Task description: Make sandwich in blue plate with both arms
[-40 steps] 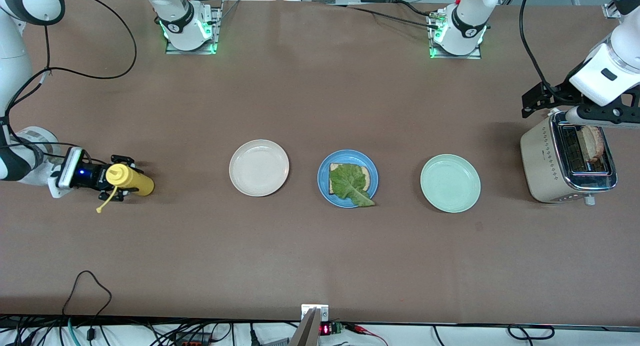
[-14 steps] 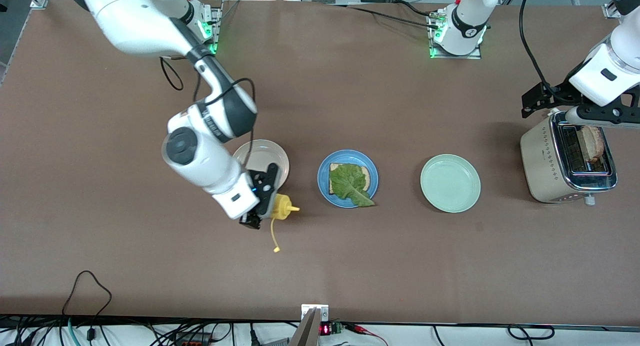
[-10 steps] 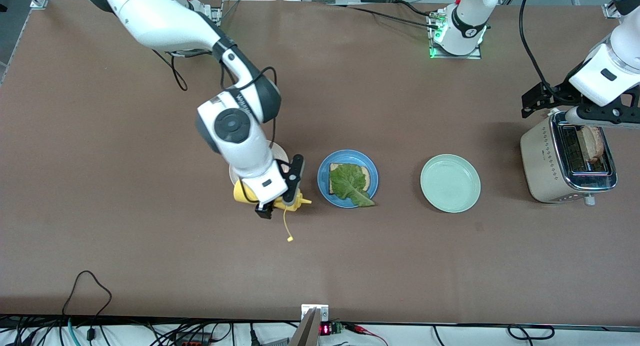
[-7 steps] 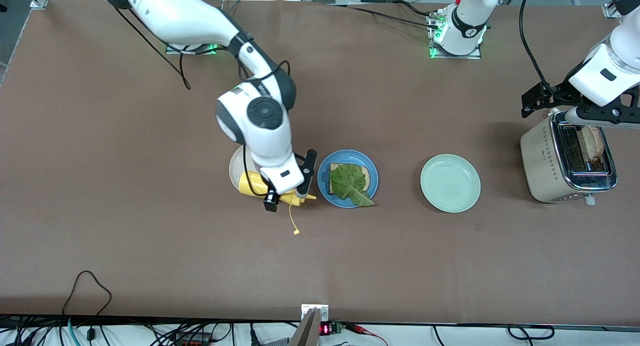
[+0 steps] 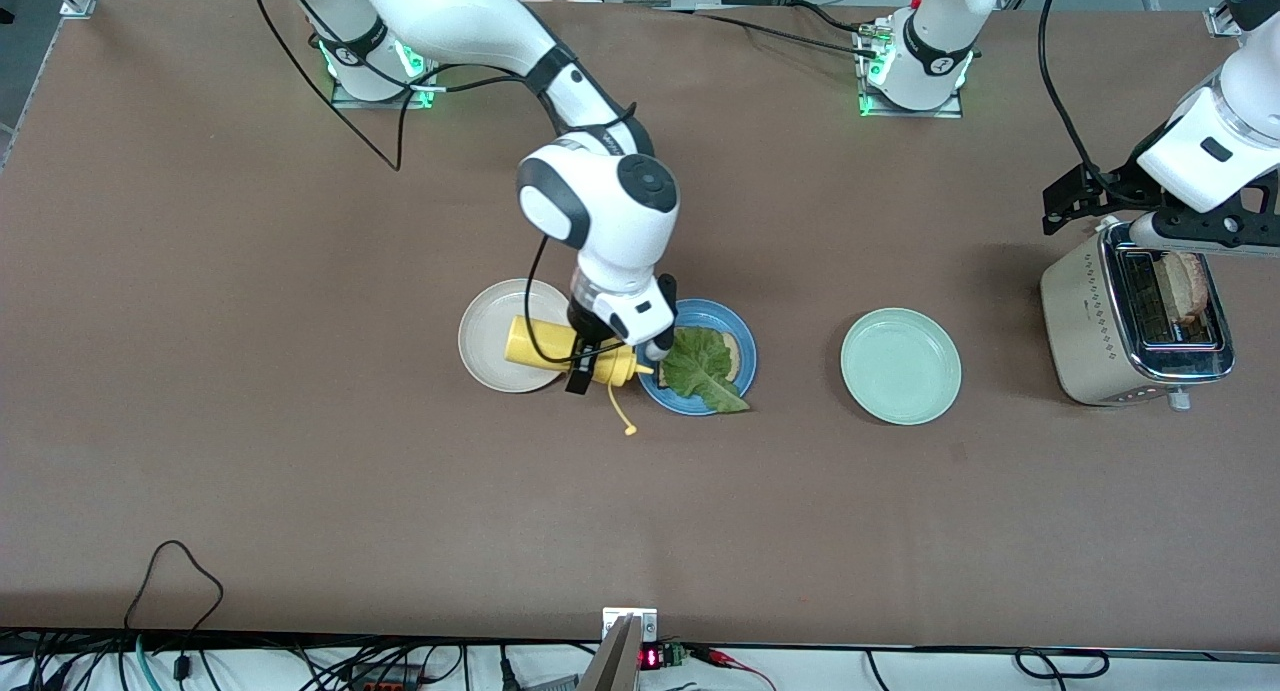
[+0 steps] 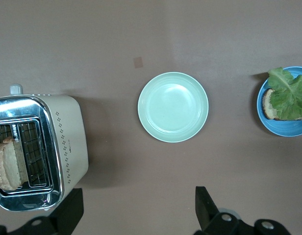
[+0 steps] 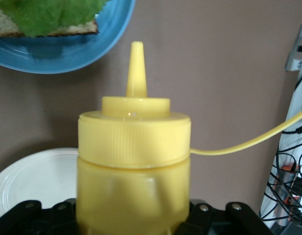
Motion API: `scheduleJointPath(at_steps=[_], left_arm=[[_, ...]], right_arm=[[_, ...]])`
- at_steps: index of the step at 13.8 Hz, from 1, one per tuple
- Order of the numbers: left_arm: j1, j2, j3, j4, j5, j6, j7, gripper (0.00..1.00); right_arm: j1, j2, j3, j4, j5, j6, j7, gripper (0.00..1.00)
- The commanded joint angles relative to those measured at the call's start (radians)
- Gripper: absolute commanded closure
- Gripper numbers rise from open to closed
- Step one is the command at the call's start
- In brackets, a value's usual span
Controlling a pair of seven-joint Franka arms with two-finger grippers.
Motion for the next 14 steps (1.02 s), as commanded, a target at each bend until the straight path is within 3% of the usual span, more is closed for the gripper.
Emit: scheduleJointPath(at_steps=[1, 11, 14], left_arm=[[-0.008, -0.012, 0.008, -0.008, -0.011, -0.006, -0.006, 0.0], [-0.008, -0.012, 0.008, -0.008, -0.011, -0.006, -0.006, 0.0], [-0.008, -0.012, 0.008, -0.008, -0.011, -0.006, -0.006, 0.0]], right_arm=[[0.048, 0.062, -0.051, 0.078, -0.026, -0.036, 0.005, 0.64], [0.058, 0.096, -0.058, 0.109, -0.026, -0.04, 0.062, 0.64], [0.04, 0.06, -0.053, 0.109, -0.011, -0.059, 0.027, 0.64]])
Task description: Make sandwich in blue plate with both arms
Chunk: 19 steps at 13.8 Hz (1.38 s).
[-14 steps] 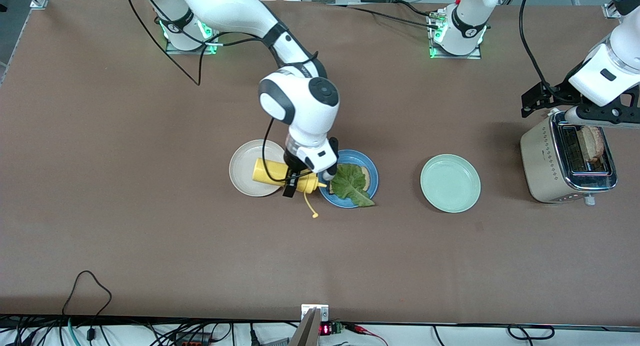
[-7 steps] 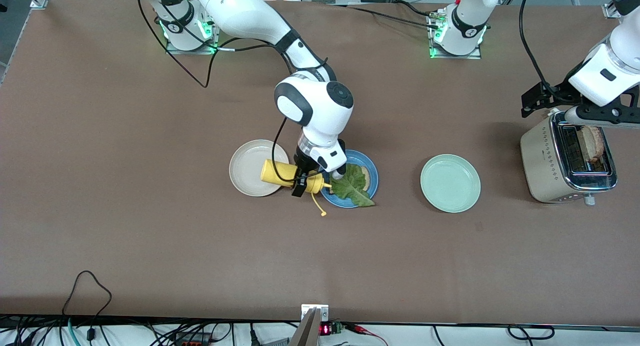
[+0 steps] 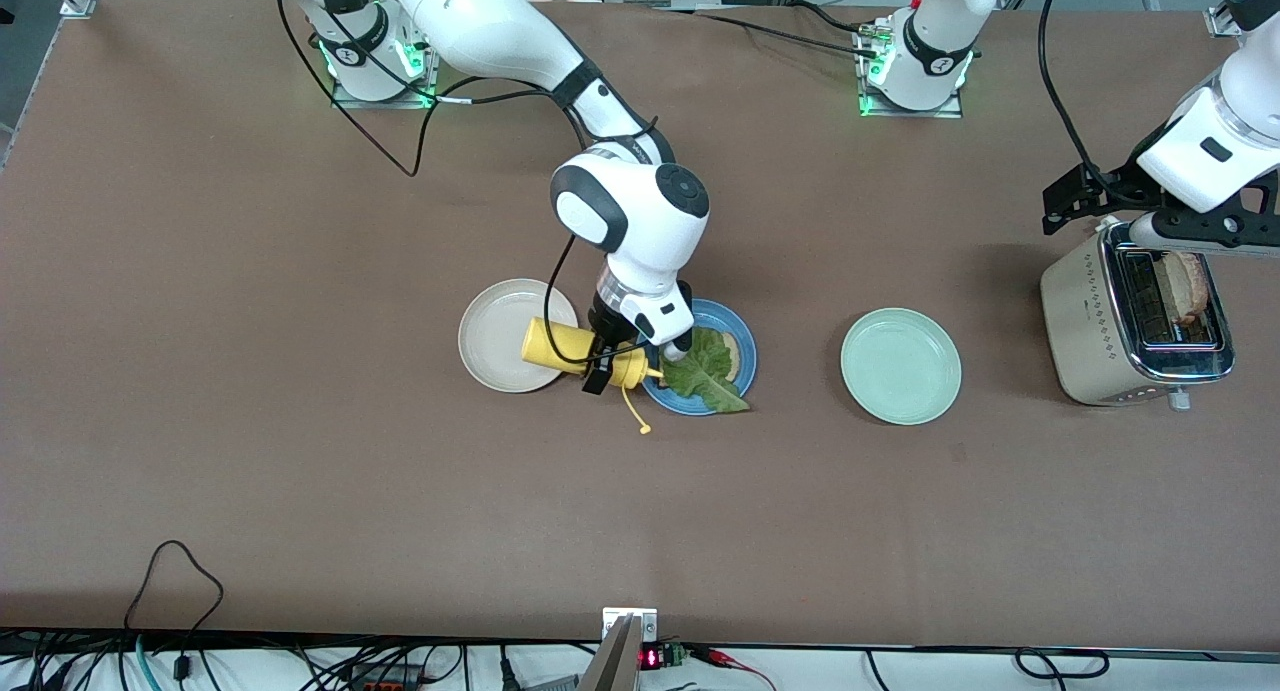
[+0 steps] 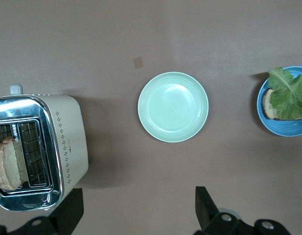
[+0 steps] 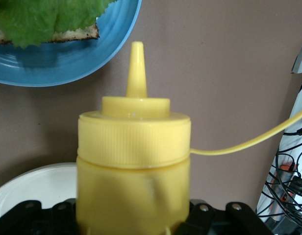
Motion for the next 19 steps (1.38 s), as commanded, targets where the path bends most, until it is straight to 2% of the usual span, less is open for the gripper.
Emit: scheduleJointPath(at_steps=[1, 6, 12, 16, 19], left_arm=[[-0.008, -0.012, 0.008, -0.007, -0.011, -0.006, -0.006, 0.0], [-0.008, -0.012, 0.008, -0.007, -0.011, -0.006, -0.006, 0.0], [-0.008, -0.012, 0.008, -0.007, -0.011, -0.006, -0.006, 0.0], [-0.008, -0.012, 0.008, -0.007, -0.011, -0.006, -0.006, 0.0], [-0.008, -0.012, 0.008, -0.007, -0.011, -0.006, -0.006, 0.0]], right_arm=[[-0.03, -0.057, -0.001, 0.035, 0.053, -0.042, -0.043, 0.64], [-0.177, -0.236, 0.001, 0.029, 0.413, -0.049, -0.302, 0.64], [-0.404, -0.401, 0.001, -0.004, 0.783, -0.232, -0.669, 0.64], [-0.588, -0.508, 0.001, -0.192, 1.071, -0.255, -0.934, 0.64], [-0.728, -0.514, -0.001, -0.299, 1.281, -0.319, -1.184, 0.64]])
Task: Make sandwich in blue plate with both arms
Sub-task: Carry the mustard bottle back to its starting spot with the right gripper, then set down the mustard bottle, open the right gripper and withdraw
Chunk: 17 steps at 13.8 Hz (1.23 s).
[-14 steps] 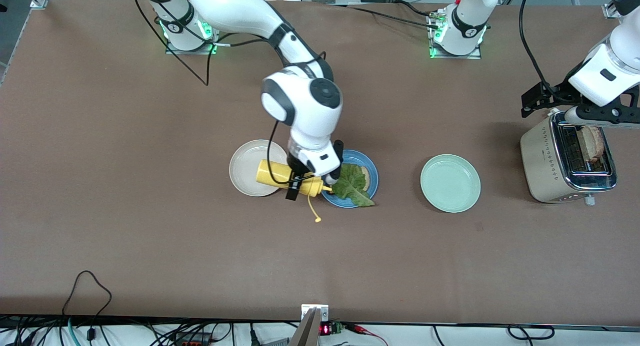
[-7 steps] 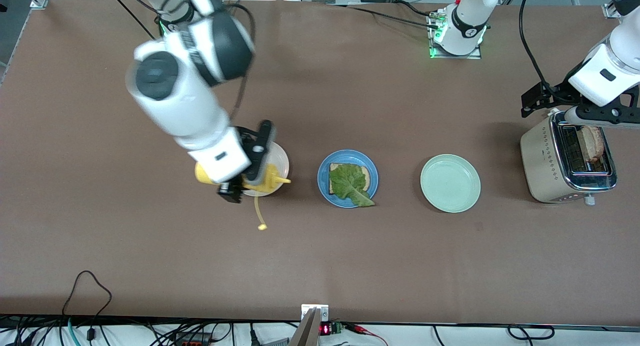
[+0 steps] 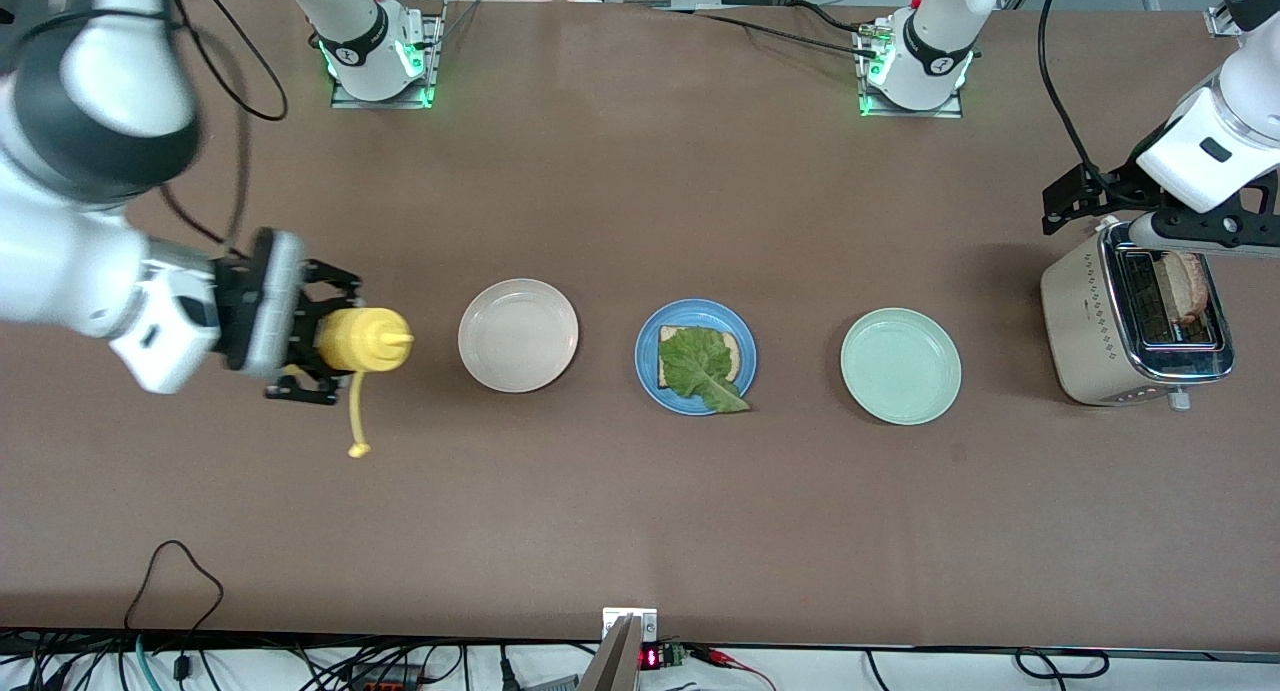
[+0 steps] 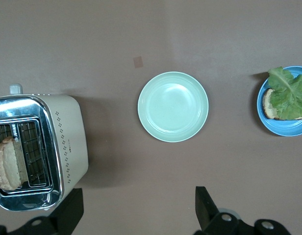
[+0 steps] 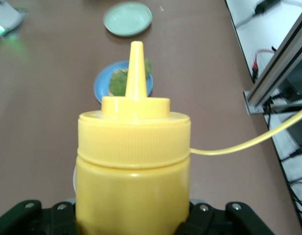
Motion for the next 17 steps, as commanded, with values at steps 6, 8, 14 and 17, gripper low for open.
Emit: scheduleJointPath(at_steps=[6, 8, 14, 17], left_arm=[[-0.007, -0.012, 0.008, -0.007, -0.011, -0.006, -0.006, 0.0], [-0.007, -0.012, 0.008, -0.007, -0.011, -0.008, -0.002, 0.0], [-0.007, -0.012, 0.008, -0.007, -0.011, -0.008, -0.002, 0.0], [-0.007, -0.012, 0.008, -0.007, -0.011, -0.008, -0.002, 0.0]], right_arm=[[-0.32, 0.072, 0.021, -0.262, 0.395, -0.224, -0.488, 0.64], [-0.378, 0.153, 0.021, -0.262, 0.44, -0.289, -0.61, 0.64], [-0.521, 0.374, 0.021, -0.262, 0.497, -0.427, -0.878, 0.64], [-0.564, 0.44, 0.021, -0.26, 0.504, -0.447, -0.951, 0.64]])
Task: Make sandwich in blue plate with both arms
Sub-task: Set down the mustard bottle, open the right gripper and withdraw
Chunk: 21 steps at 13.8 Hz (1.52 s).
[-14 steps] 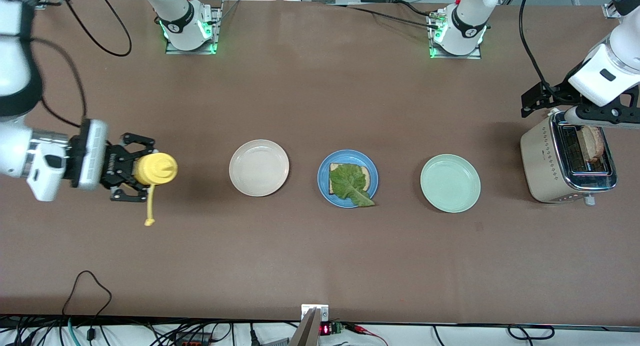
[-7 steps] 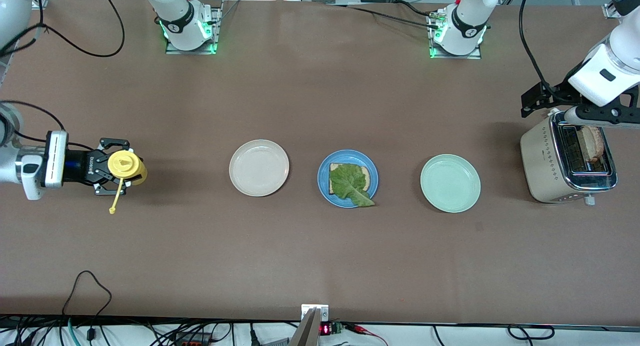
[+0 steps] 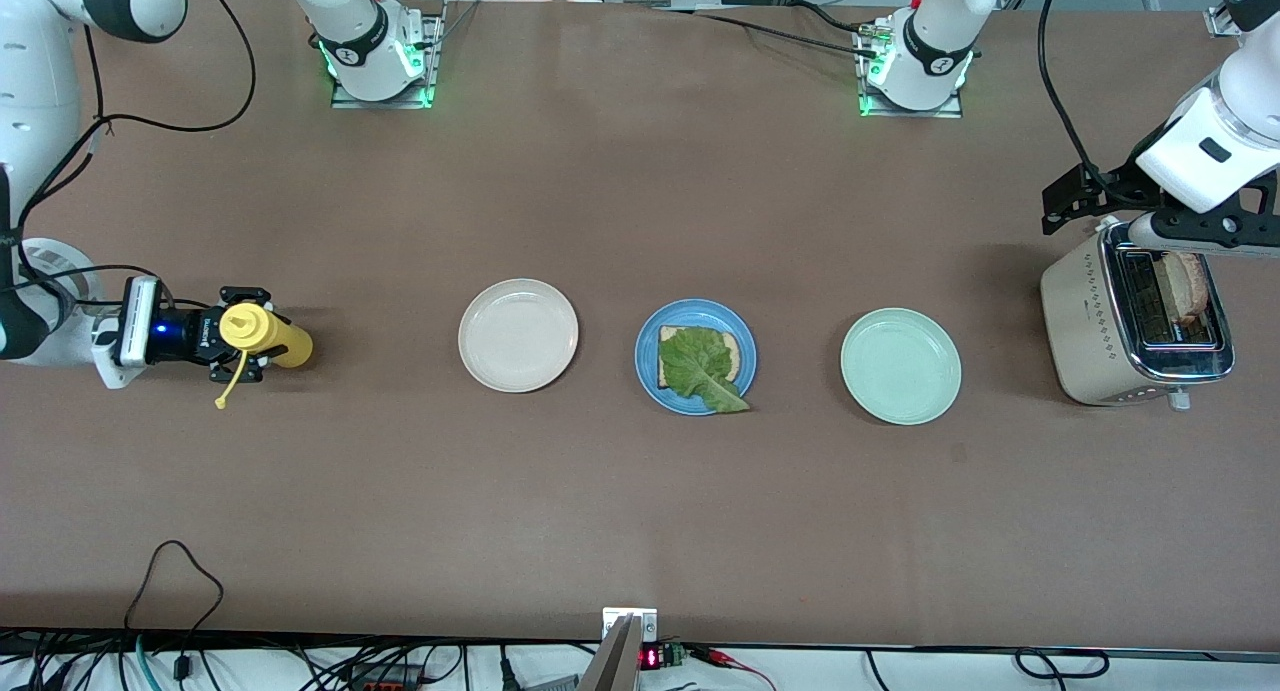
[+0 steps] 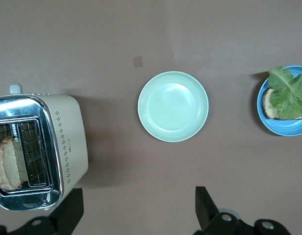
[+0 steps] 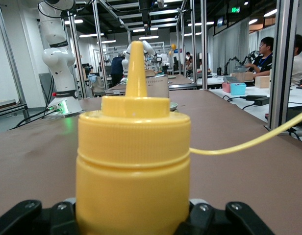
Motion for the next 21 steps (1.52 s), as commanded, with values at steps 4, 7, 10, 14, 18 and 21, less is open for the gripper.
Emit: scheduleJointPath(at_steps=[4, 7, 10, 14, 18, 21], left_arm=[[-0.007, -0.012, 0.008, -0.006, -0.011, -0.007, -0.002, 0.0], [-0.007, -0.012, 0.008, -0.006, -0.011, -0.012, -0.002, 0.0], [-0.007, -0.012, 0.008, -0.006, -0.011, -0.012, -0.002, 0.0], [-0.006, -0.012, 0.012, -0.005, -0.012, -0.03, -0.013, 0.0], [-0.006, -0.012, 0.012, -0.005, -0.011, -0.033, -0.012, 0.0], [-0.006, -0.012, 0.012, -0.005, -0.011, -0.033, -0.012, 0.0]], right_arm=[[-0.049, 0.092, 0.019, 0.024, 0.029, -0.037, -0.098, 0.62], [-0.058, 0.097, 0.019, 0.027, 0.027, -0.037, -0.106, 0.46], [-0.06, 0.088, 0.018, 0.039, 0.026, -0.038, -0.086, 0.0], [-0.086, 0.066, -0.002, 0.064, 0.0, -0.038, -0.056, 0.0], [-0.095, 0.036, -0.079, 0.081, -0.045, -0.04, -0.014, 0.0], [-0.075, -0.035, -0.157, 0.082, -0.138, -0.026, 0.098, 0.0]])
